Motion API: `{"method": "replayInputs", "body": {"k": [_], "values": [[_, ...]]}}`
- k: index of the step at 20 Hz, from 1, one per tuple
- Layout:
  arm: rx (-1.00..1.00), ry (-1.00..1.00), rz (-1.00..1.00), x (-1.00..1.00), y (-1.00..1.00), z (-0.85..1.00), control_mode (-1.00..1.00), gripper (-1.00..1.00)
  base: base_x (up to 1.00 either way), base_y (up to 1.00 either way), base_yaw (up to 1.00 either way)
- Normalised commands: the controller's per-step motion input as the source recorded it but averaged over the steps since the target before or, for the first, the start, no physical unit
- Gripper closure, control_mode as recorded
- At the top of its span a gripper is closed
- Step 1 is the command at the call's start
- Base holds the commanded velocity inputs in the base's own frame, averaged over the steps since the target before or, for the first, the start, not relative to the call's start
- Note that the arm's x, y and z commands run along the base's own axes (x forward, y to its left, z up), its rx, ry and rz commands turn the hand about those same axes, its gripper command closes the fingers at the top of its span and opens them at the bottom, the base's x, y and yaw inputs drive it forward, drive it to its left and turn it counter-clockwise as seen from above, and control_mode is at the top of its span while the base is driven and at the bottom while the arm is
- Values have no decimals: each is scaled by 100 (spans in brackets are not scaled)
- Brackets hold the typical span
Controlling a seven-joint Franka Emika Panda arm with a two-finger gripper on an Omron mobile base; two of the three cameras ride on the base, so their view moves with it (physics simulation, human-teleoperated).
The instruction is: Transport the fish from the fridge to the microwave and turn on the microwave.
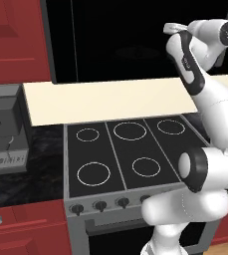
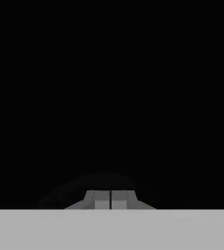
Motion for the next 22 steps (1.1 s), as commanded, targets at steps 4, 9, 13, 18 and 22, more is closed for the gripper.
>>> {"method": "replayInputs", "body": {"k": [4, 9, 13, 18, 22], "values": [[0, 0, -2, -60, -34, 22, -100, 100, 0, 0, 0], [3, -2, -6, -79, -43, 8, -100, 100, 0, 0, 0], [8, -1, -6, -43, -33, 0, -100, 100, 0, 0, 0], [17, 0, -2, -2, -37, 0, -100, 100, 0, 0, 0], [25, 0, -3, -3, -43, 0, -100, 100, 0, 0, 0]]}}
